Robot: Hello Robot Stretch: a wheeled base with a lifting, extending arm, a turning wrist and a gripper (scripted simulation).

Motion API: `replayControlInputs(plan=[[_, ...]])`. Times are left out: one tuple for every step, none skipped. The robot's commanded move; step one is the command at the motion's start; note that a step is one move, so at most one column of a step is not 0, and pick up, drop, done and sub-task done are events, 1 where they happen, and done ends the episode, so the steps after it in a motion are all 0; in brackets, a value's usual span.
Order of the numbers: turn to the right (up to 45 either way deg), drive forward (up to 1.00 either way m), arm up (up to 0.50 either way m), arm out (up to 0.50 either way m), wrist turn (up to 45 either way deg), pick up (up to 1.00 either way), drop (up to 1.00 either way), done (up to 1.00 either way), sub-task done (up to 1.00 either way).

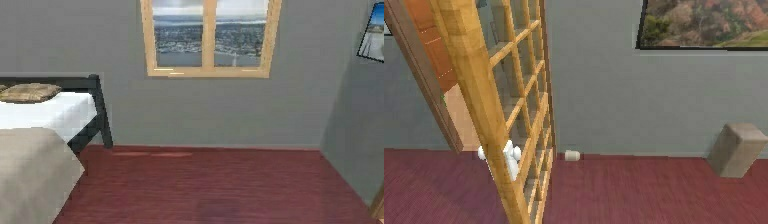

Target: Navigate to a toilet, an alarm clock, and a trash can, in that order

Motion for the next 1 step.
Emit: replayControlInputs(plan=[[3.0, 0.00, 0.00, 0.00, 0.0, 0.00, 0.00, 0.00, 0.00]])
